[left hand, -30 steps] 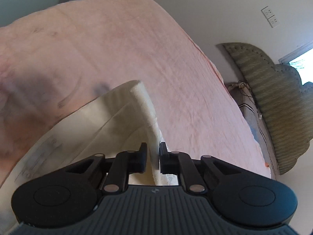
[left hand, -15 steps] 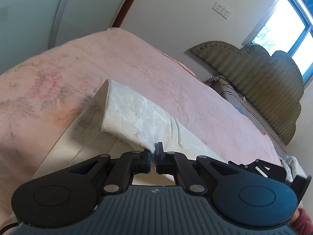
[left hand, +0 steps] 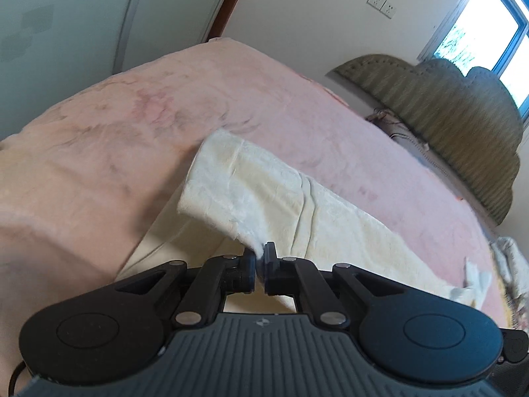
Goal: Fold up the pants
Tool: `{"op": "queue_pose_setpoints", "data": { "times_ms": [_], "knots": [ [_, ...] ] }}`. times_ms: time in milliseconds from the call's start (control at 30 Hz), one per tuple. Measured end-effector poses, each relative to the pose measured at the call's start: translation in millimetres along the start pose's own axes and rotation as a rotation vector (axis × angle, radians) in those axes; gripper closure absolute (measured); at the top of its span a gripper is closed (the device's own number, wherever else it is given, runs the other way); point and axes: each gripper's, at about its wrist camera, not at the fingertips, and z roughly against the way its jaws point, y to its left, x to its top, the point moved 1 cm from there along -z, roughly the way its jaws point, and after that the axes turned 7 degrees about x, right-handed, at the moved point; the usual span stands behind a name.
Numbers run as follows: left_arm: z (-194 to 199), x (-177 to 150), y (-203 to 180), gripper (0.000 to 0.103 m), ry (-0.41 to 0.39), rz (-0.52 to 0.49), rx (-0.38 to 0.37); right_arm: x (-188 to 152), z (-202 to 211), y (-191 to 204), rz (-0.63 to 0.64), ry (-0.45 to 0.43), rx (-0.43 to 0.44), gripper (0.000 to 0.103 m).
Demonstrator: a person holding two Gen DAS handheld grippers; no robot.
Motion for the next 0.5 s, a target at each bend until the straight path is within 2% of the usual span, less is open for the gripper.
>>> {"op": "queue_pose_setpoints", "data": {
  "times_ms": [133, 267, 333, 433, 500],
  "knots": [
    [7.6, -11.1, 12.1, 0.098, 0.027, 0.026, 0.001, -5.9, -2.2, 10.5, -0.073, 0.001, 0.019, 0.096],
    [15.6, -17.9, 13.0, 0.097, 0.035, -0.002, 0.010, -8.9, 8.0, 14.3, -0.116, -0.013, 0.053, 0.096],
    [10.2, -20.0, 10.6, 0.094, 0.040, -0.028, 0.034, -10.4, 6.1, 10.2, -0.136, 0.001, 0.077, 0.096],
    [-1.7, -25.3, 12.4, 0.094, 0.088, -0.021, 0.070, -12.6, -2.8, 14.2, -0.146, 0.012, 0.090, 0.096],
    [-4.3, -26.7, 13.7, 0.089, 0.092, -0.019, 0.086, -12.2, -9.1, 14.6, -0.163, 0.033, 0.099, 0.095]
  ]
}}
